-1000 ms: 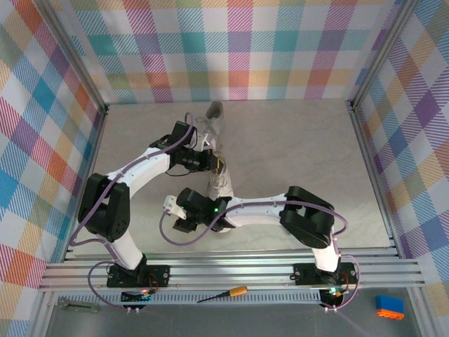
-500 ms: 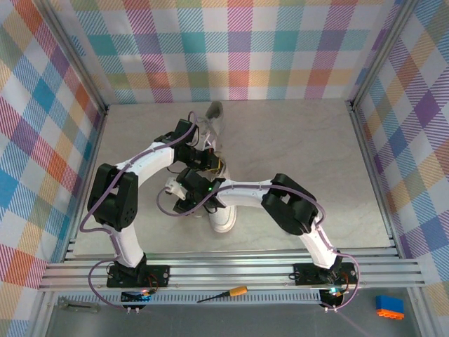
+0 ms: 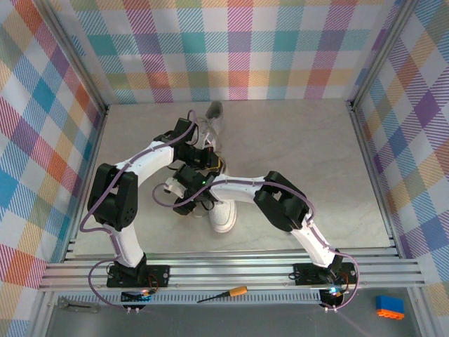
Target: Tie the shoes
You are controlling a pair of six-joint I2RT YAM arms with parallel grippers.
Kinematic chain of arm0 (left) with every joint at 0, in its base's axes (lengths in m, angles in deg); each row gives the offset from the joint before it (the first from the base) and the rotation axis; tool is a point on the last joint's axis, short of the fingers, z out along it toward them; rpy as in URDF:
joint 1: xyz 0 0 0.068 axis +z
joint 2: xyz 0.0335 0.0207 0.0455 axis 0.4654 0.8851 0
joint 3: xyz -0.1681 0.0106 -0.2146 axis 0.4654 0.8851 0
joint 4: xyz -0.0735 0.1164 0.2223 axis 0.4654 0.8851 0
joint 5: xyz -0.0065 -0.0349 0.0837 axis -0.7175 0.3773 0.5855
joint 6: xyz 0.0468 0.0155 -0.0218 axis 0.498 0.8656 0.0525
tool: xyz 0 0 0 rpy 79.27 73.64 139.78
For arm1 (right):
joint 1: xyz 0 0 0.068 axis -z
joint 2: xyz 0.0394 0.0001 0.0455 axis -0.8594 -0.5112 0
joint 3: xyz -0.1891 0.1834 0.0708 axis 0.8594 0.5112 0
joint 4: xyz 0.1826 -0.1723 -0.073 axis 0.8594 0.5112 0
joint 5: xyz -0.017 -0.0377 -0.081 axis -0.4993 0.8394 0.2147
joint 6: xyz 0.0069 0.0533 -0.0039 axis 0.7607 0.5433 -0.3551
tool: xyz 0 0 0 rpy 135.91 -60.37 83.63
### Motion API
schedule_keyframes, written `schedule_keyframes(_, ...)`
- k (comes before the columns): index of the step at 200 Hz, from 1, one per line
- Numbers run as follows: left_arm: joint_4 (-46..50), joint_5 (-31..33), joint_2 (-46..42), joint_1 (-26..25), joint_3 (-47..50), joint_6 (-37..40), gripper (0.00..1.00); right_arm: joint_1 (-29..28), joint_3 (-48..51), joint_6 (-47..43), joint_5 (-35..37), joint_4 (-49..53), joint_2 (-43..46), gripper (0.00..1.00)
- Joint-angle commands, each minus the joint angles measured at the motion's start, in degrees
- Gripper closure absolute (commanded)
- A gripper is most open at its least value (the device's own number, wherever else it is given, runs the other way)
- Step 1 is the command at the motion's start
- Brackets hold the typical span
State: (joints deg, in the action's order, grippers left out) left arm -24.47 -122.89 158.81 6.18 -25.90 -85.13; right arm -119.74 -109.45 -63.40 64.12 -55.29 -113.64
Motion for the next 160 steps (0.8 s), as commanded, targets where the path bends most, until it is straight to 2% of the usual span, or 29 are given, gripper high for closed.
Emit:
schedule_keyframes(1,1.2,-1.1,-0.2,0.6,-1.2,1.0,1.00,-0.2,-0.6,0.4,-4.0,5.9,-2.5,0.55)
schedule_keyframes(37,0.9,-1.5,-0.4,0.6,-1.1,1.2,1.00,-0.7,0.1,0.1,-4.8,6.9,-1.2,0.93)
schedule_keyframes(47,0.9,-1.9,-0.6,0.6,-0.9,1.5,1.00,-1.0,0.1,-0.1,-4.5,6.8,-0.4,1.00)
schedule_keyframes(81,-0.7,-1.9,-3.7,0.6,0.7,2.5,1.00,-2.0,0.3,-0.2,-3.9,3.0,5.5,1.00)
schedule_keyframes(124,-2.9,-2.2,-7.9,0.6,1.8,1.9,1.00,-3.2,6.6,-2.9,1.8,-7.9,15.7,1.00)
schedule_keyframes(160,-3.1,-2.5,-9.3,0.6,2.3,1.9,1.00,-4.0,8.9,-4.1,2.2,-12.9,19.6,1.00)
